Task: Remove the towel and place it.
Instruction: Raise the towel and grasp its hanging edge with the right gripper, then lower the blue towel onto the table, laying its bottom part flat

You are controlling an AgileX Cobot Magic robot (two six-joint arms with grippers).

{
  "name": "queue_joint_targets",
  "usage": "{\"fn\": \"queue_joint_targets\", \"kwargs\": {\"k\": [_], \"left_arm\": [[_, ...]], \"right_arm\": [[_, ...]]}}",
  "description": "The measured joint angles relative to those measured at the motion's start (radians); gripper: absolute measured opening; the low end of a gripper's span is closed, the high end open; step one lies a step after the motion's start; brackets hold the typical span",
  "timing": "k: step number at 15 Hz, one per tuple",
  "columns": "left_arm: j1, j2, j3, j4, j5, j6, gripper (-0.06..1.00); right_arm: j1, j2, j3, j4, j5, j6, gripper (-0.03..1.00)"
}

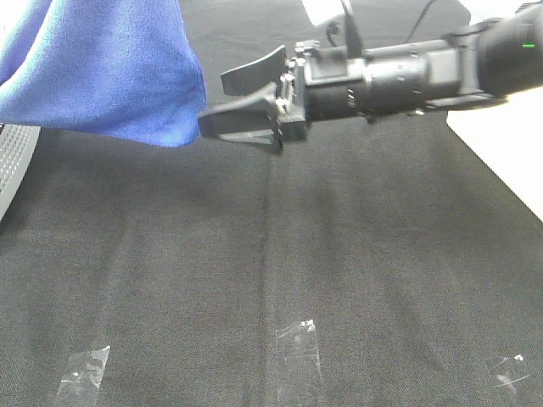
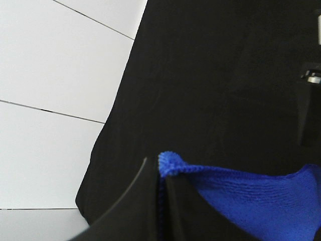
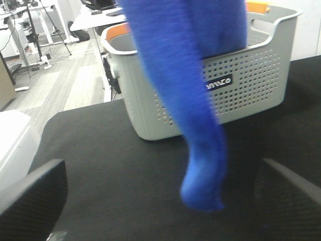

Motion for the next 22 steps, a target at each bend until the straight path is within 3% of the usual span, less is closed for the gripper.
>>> {"fn": "queue_joint_targets", "kwargs": {"k": [7,14,16,18,22], "left_arm": [[-0.019,0.0,0.0,-0.007,-0.001,0.0,0.0],[-0.019,0.0,0.0,0.012,-0.026,0.001,0.0],[-0.019,0.0,0.0,0.015,-0.026,0.001,0.0],[-0.019,0.0,0.0,0.016,-0.026,0.001,0.0],[-0.019,0.0,0.0,0.019,-0.026,0.002,0.0]], "right_arm": [[0.019,0.099,-0.163,0.001,0.032,0.071,0.96],[0.098,0.164,-0.174,0.0,-0.008,0.082,0.96],[0.098,0.164,-0.174,0.001,-0.019,0.095,0.91],[0.098,0.164,-0.174,0.0,-0.022,0.096,0.76],[0.098,0.164,-0.174,0.0,-0.026,0.119,0.15]]}}
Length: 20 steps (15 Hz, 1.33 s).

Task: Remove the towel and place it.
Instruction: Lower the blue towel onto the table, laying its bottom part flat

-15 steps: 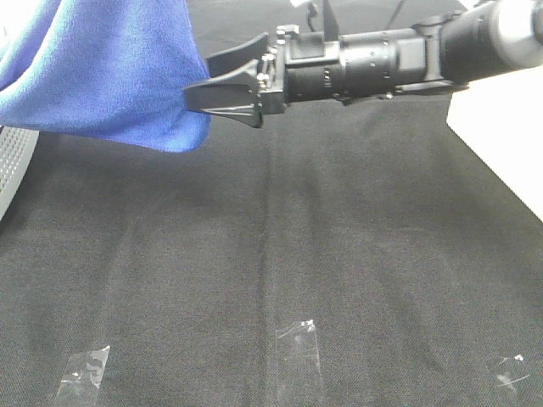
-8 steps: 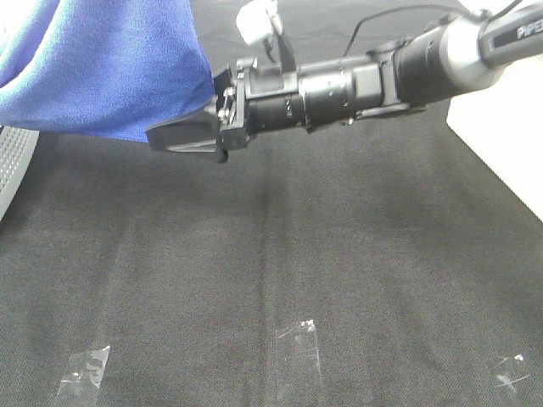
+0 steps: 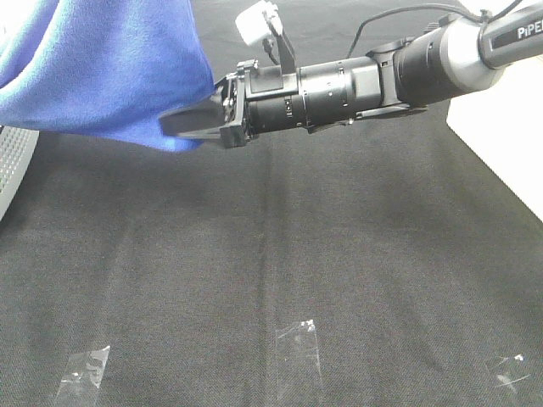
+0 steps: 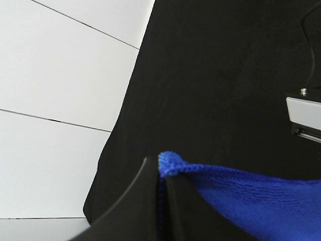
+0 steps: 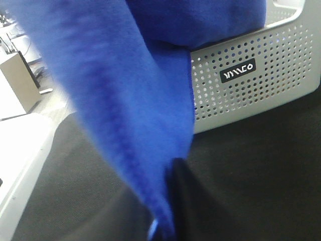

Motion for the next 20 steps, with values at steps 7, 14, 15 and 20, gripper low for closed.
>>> {"fn": "queue_joint_targets", "kwargs": {"k": [7,14,15,20], "left_arm": [[0.0,0.0,0.0,0.001,0.0,0.0,0.0],[0.0,0.0,0.0,0.027,-0.087,-0.003,0.0],[0.0,0.0,0.0,0.03,-0.1,-0.003,0.0],[0.004,0.0,0.0,0.133,-0.215,-0.008,0.0]], "right_arm": [[0.0,0.0,0.0,-0.008,0.003,0.169,0.01],[0.0,-0.16,-0.095,-0.599,-0.109,0.851,0.01],[0.0,-0.188,-0.135,-0.726,-0.104,0.974,0.01],[0.0,-0.272,-0.447,-1.287,0.057,1.47,0.01]]}}
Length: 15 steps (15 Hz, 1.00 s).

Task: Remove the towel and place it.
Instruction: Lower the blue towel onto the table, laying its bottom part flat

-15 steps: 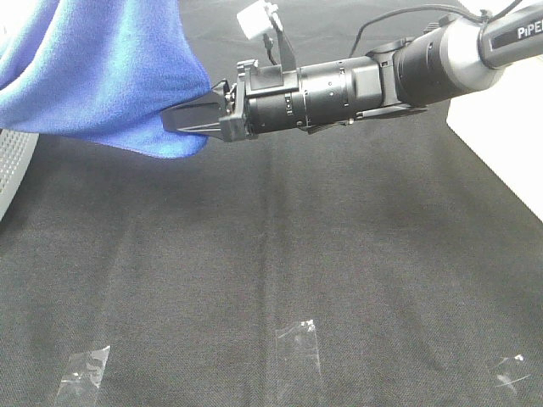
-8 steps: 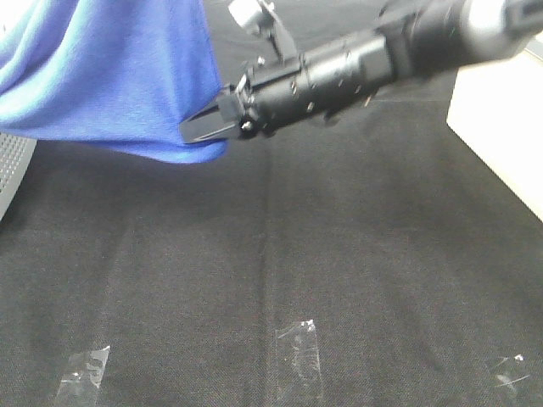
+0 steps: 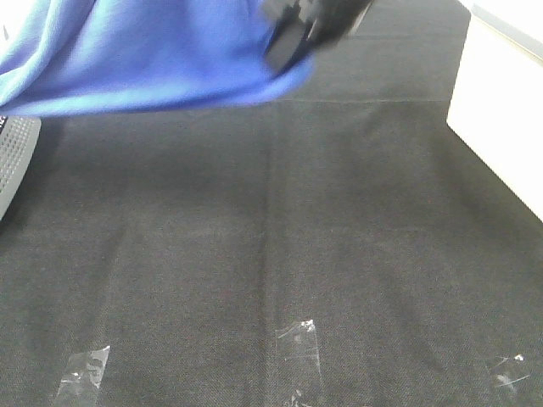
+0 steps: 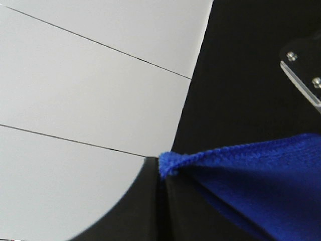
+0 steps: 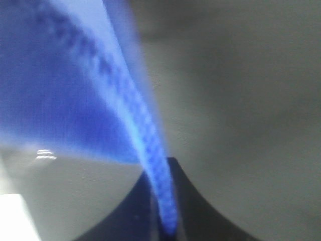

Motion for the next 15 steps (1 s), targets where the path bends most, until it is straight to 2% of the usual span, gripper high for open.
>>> {"fn": "queue_joint_targets", "kwargs": {"k": [3,6,8,15], "left_arm": [[0.083,0.0,0.0,0.006,-0.122,-0.11,0.0],[0.193,0.004,0.0,0.014,-0.264,-0.274,0.0],[0.239,0.026,0.0,0.014,-0.367,-0.303,0.0],[0.339,0.129,0.0,0.014,-0.705,-0.309,0.0]], "right_arm": [[0.0,-0.01,-0.216,-0.158,0.054,0.079,0.01],[0.0,-0.01,-0.343,-0.253,-0.003,0.09,0.01],[0.0,-0.01,-0.387,-0.309,-0.086,0.094,0.01],[0.0,-0.01,-0.4,-0.429,-0.495,0.098,0.01]]}}
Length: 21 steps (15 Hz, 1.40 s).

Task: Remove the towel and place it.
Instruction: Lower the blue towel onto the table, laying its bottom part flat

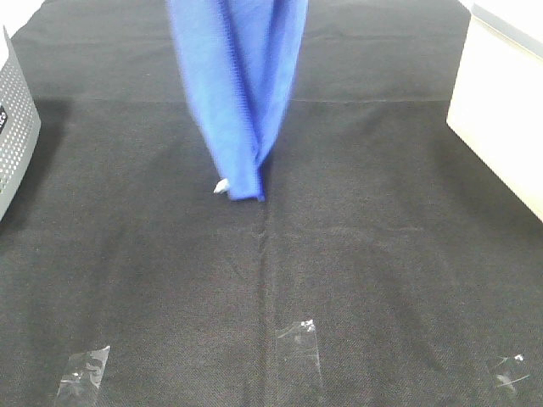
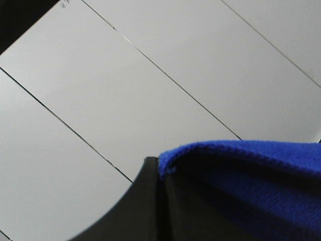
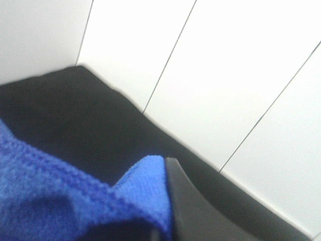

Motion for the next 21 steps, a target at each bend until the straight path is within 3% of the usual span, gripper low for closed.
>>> {"fn": "queue_joint_targets", "kwargs": {"k": [2,7,11,16,18,21], "left_arm": [[0.069,0.047,0.0,0.0,-0.138,0.0,0.0],[0.137,0.19,-0.063,-0.068,-0.295,0.0,0.0],[0.138,0.35,-0.286,-0.074,-0.31,0.039,0.0],[0.138,0.633,-0.759,-0.128,-0.286,0.072,0.0],[0.138,0.727,-0.902,-0.13,-0.261,0.072,0.0],[0.137,0.786,-0.948,-0.129,-0.224,0.075,0.0]], "right_arm": [[0.0,0.011,-0.001,-0.064,-0.144,0.029,0.01],[-0.004,0.096,-0.001,-0.113,-0.334,0.059,0.01],[-0.052,0.157,-0.001,-0.12,-0.487,0.06,0.01],[-0.126,0.211,-0.001,-0.093,-0.71,0.06,0.01],[-0.156,0.226,-0.001,-0.056,-0.734,0.06,0.01],[-0.169,0.262,-0.001,-0.049,-0.734,0.061,0.01]]}}
